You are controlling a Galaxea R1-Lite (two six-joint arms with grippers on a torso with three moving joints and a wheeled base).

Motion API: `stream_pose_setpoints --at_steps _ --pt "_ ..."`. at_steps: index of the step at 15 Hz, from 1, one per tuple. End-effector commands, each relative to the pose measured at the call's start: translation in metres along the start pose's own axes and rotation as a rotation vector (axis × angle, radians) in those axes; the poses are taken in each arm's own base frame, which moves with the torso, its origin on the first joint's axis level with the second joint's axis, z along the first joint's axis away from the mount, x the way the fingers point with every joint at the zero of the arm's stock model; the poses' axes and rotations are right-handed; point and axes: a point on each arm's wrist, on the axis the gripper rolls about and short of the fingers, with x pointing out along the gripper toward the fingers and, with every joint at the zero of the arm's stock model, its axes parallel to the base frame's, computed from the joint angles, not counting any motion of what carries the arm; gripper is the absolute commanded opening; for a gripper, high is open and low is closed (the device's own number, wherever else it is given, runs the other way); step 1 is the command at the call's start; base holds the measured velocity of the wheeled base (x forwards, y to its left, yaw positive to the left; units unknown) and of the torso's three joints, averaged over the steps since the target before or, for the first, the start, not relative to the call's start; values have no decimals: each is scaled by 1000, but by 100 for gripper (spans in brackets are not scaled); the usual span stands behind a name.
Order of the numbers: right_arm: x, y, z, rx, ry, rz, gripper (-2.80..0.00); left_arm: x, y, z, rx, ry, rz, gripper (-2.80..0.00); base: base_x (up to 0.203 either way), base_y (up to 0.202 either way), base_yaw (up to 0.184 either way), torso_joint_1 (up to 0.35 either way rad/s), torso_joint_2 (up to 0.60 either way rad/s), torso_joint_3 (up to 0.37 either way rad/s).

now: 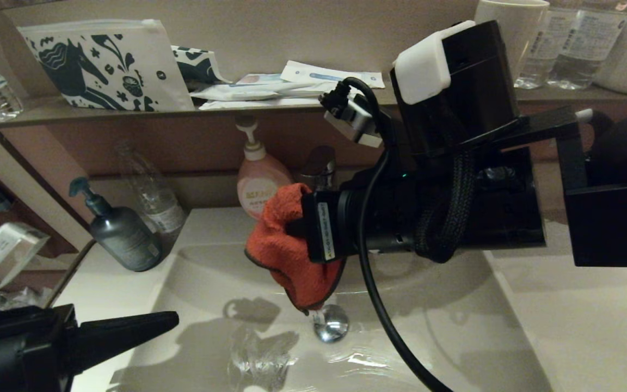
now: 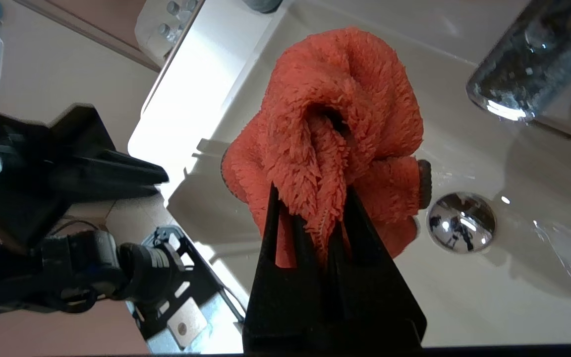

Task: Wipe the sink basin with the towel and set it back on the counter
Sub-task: Wipe the sink

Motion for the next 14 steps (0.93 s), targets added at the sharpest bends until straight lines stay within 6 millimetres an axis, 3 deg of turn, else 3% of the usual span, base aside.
stream_pose_setpoints --at_steps 1,14 --pt "8 0 0 2 6 -1 -280 9 3 1 -22 38 -25 0 0 0 0 0 0 0" --pt "45 12 -4 -13 26 30 -280 45 24 19 -1 7 -40 0 0 0 0 0 0 0"
